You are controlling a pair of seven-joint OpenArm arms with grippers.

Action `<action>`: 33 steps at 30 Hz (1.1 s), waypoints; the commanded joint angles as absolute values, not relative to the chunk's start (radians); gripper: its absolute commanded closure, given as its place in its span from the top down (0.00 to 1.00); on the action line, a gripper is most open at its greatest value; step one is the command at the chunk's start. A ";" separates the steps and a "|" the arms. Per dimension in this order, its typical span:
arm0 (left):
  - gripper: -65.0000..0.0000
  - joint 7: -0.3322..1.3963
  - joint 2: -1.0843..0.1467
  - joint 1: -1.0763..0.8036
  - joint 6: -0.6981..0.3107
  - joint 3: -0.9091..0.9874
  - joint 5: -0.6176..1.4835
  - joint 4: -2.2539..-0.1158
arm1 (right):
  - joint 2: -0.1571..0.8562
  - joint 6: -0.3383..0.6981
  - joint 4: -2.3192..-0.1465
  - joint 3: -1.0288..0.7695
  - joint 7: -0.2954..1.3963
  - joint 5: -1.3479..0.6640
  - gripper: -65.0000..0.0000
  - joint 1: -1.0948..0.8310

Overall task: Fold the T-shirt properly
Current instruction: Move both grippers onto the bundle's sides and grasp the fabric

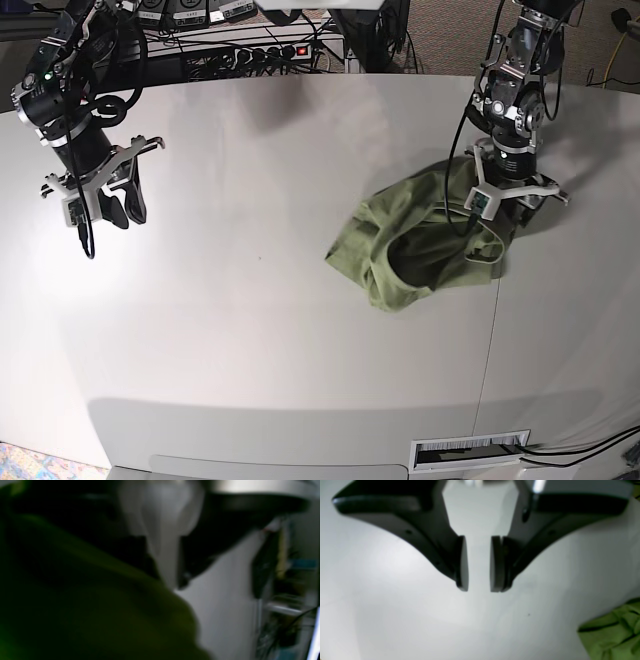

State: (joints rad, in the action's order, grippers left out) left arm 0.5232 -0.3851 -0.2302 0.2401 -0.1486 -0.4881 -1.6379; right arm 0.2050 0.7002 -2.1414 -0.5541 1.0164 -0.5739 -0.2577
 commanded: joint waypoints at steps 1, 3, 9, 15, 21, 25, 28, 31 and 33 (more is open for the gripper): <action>0.42 0.556 -0.397 -0.227 0.307 -0.141 -0.549 -1.649 | 0.219 0.698 -2.158 -0.558 0.991 -0.587 0.24 -0.252; 0.42 0.590 -0.397 -0.227 0.373 -0.141 -0.644 -1.657 | 0.219 0.698 -2.158 -0.558 0.990 -0.587 0.24 -0.252; 0.33 0.579 -0.397 -0.241 0.389 -0.141 -0.616 -1.782 | 0.219 0.698 -2.158 -0.557 0.973 -0.587 0.24 -0.247; 0.31 0.571 -0.397 -0.256 0.389 -0.141 -0.611 -1.927 | 0.219 0.698 -2.158 -0.557 0.971 -0.587 0.24 -0.246; 0.00 0.564 -0.397 -0.264 0.344 -0.141 -0.411 -2.040 | 0.219 0.698 -2.158 -0.516 0.970 -0.590 0.24 -0.246; 0.00 0.561 -0.397 -0.266 0.145 -0.141 -0.202 -2.065 | 0.219 0.698 -2.158 -0.437 0.968 -0.548 0.24 -0.240; 0.00 0.560 -0.397 -0.266 0.029 -0.141 -0.042 -2.051 | 0.219 0.698 -2.158 -0.366 0.966 -0.496 0.24 -0.228; 0.00 0.521 -0.397 -0.265 0.016 -0.141 -0.023 -2.005 | 0.218 0.698 -2.158 -0.295 0.963 -0.461 0.24 -0.226; 0.00 0.482 -0.400 -0.260 0.017 -0.141 -0.043 -1.953 | 0.218 0.698 -2.158 -0.251 0.960 -0.436 0.24 -0.226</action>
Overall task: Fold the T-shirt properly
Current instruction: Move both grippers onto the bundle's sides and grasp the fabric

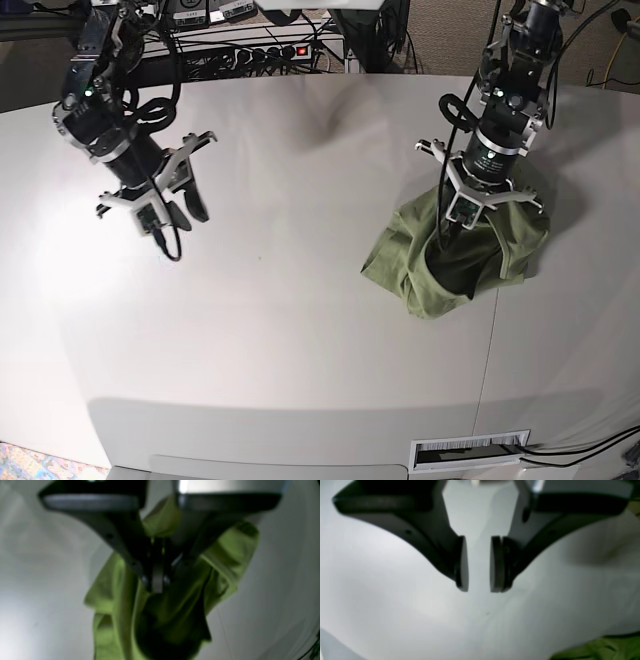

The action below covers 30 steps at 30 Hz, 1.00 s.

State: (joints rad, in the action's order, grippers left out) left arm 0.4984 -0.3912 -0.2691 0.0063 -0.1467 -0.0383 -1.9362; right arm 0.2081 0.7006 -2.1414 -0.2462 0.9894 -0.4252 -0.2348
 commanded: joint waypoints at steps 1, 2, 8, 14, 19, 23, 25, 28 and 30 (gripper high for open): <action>0.00 0.464 -0.402 -0.257 0.017 -0.141 -0.060 -1.926 | 0.218 0.698 -2.158 -0.234 0.960 -0.422 0.24 -0.227; 0.00 0.451 -0.405 -0.251 0.017 -0.141 -0.081 -1.898 | 0.218 0.698 -2.158 -0.219 0.960 -0.412 0.24 -0.227; 0.00 0.449 -0.429 -0.199 0.101 -0.140 -0.206 -1.813 | 0.206 0.698 -2.158 -0.200 0.953 -0.403 0.24 -0.226; 0.00 0.442 -0.482 -0.171 0.187 -0.140 -0.234 -1.813 | 0.191 0.698 -2.158 -0.200 0.949 -0.403 0.24 -0.226; 0.00 0.409 -0.490 -0.160 0.186 -0.140 -0.130 -1.768 | 0.191 0.698 -2.158 -0.200 0.947 -0.406 0.24 -0.227; 0.00 0.377 -0.490 -0.155 0.183 -0.141 -0.092 -1.656 | 0.191 0.698 -2.158 -0.199 0.941 -0.447 0.24 -0.226; 0.00 0.385 -0.491 -0.155 0.183 -0.141 -0.092 -1.624 | 0.191 0.698 -2.158 -0.192 0.918 -0.460 0.24 -0.226; 0.00 0.400 -0.490 -0.155 0.131 -0.141 -0.050 -1.618 | 0.190 0.698 -2.154 -0.149 0.878 -0.459 0.24 -0.212; 0.00 0.403 -0.490 -0.156 0.004 -0.141 0.024 -1.618 | 0.185 0.698 -2.131 -0.094 0.878 -0.437 0.19 -0.185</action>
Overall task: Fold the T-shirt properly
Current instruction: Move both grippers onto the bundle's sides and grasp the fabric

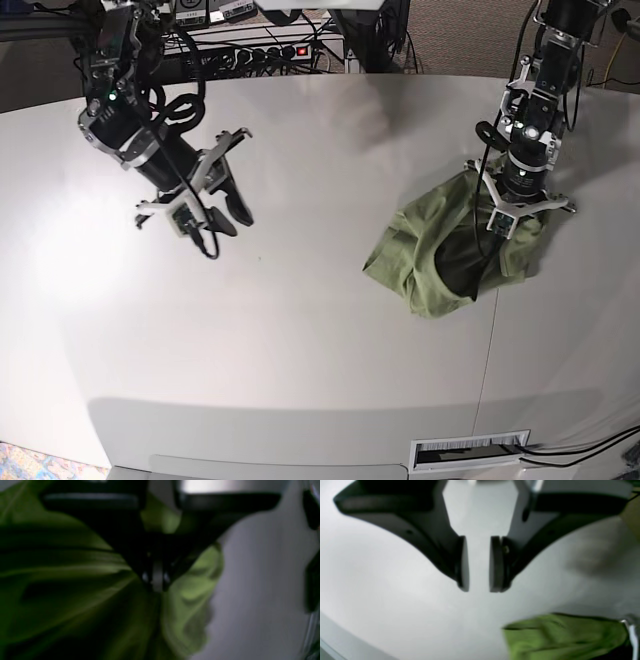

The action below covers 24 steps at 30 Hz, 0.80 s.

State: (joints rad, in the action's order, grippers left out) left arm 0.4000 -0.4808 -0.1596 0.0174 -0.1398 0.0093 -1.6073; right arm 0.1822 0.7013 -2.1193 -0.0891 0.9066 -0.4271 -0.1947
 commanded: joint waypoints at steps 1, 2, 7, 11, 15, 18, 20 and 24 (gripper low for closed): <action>0.00 0.408 -0.488 -0.158 -0.061 -0.141 0.065 -1.618 | 0.175 0.698 -2.113 -0.064 0.878 -0.404 0.15 -0.170; 0.00 0.412 -0.482 -0.159 -0.111 -0.141 0.092 -1.618 | 0.162 0.698 -2.089 -0.035 0.877 -0.366 0.11 -0.152; 0.00 0.421 -0.409 -0.175 -0.264 -0.141 0.117 -1.619 | 0.121 0.698 -1.948 0.070 0.815 -0.243 0.00 -0.059; 0.00 0.437 -0.334 -0.200 -0.342 -0.141 0.117 -1.620 | 0.121 0.698 -1.861 0.101 0.807 -0.236 0.00 0.021; 0.00 0.426 -0.301 -0.202 -0.334 -0.141 0.113 -1.620 | 0.121 0.698 -1.802 0.117 0.811 -0.263 0.00 0.064; 0.00 0.421 -0.302 -0.186 -0.326 -0.141 0.109 -1.620 | 0.121 0.698 -1.767 0.128 0.808 -0.284 0.00 0.064; 0.00 0.421 -0.300 -0.176 -0.318 -0.141 0.110 -1.623 | 0.121 0.698 -1.728 0.140 0.789 -0.283 0.00 0.064; 0.00 0.422 -0.297 -0.165 -0.269 -0.141 0.109 -1.644 | 0.121 0.698 -1.612 0.157 0.729 -0.255 0.00 0.064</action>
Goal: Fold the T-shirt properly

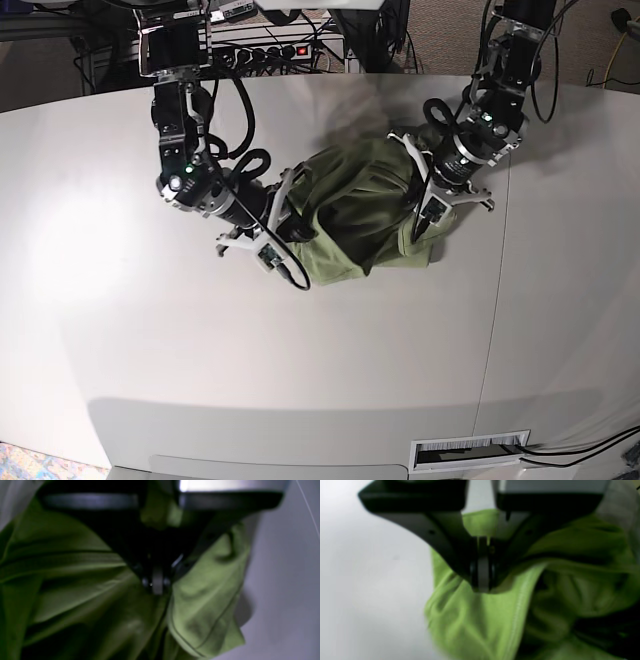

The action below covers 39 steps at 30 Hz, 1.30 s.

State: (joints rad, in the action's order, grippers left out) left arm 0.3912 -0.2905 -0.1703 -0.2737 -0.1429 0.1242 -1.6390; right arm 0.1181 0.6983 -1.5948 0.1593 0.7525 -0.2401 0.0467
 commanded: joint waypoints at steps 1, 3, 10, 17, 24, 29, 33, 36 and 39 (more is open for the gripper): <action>0.00 0.423 -0.297 -0.163 -0.258 -0.141 0.108 -1.653 | 0.121 0.698 -1.583 0.156 0.721 -0.252 0.00 0.064; 0.00 0.427 -0.297 -0.157 -0.246 -0.141 0.094 -1.670 | 0.121 0.698 -1.539 0.156 0.722 -0.244 0.00 0.064; 0.00 0.429 -0.297 -0.127 -0.120 -0.141 -0.099 -1.701 | 0.122 0.698 -1.523 0.155 0.802 -0.234 0.00 0.063; 0.00 0.429 -0.314 -0.063 -0.015 -0.141 -0.165 -1.701 | 0.122 0.698 -1.523 0.155 0.814 -0.203 0.00 0.055; 0.00 0.446 -0.389 0.020 0.008 -0.141 -0.195 -1.701 | 0.122 0.698 -1.523 0.155 0.819 -0.170 0.00 0.030; 0.00 0.575 -0.449 0.051 0.003 -0.141 -0.090 -1.729 | 0.122 0.698 -1.523 0.155 0.786 -0.171 0.00 0.028; 0.00 0.710 -0.487 0.052 -0.063 -0.141 0.161 -1.826 | 0.121 0.698 -1.523 0.155 0.767 -0.171 0.00 0.036; 0.00 0.773 -0.502 0.045 -0.123 -0.141 0.330 -1.890 | 0.121 0.698 -1.523 0.155 0.725 -0.155 0.00 0.036; 0.00 0.786 -0.498 0.006 -0.215 -0.141 0.471 -1.913 | 0.113 0.656 -1.523 0.155 0.727 -0.125 0.00 0.036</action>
